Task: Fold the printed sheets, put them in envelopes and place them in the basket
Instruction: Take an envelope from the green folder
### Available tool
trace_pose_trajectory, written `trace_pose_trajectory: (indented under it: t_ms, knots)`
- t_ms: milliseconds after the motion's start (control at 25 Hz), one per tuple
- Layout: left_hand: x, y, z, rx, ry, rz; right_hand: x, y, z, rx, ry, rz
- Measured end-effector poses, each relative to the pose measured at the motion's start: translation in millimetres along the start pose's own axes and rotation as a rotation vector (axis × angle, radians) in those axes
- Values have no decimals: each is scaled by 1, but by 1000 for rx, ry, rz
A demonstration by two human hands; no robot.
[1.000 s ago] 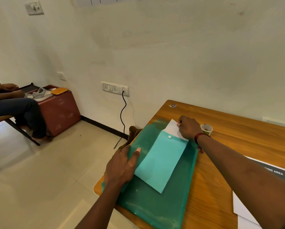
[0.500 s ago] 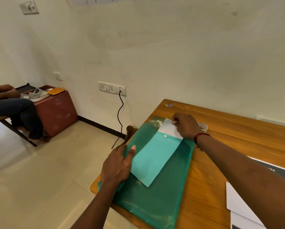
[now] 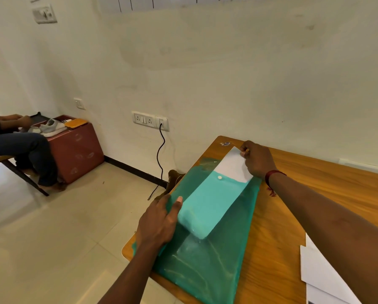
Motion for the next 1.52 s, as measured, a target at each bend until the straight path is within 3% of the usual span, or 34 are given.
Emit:
trace_pose_trajectory:
  t_ms: [520, 920, 1240, 1520]
  knots:
    - [-10, -11, 11, -10, -132, 3, 31, 1, -50, 253, 129, 42]
    - [-4, -4, 4, 49, -82, 38, 9, 14, -103, 561, -11, -74]
    - [8, 15, -16, 232, 119, 75, 9, 78, -148, 785, -109, -142]
    - [34, 19, -30, 305, 182, 203, 17, 126, -160, 843, -279, 30]
Point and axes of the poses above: each hand's wrist, its own y-axis away from the middle knuckle, its own z-axis out of the palm, x = y × z, the point moved 3 cm from there along -y, towards the middle knuckle, and after that the axes turned 2 degrees about -z, right-handed, at the moved point
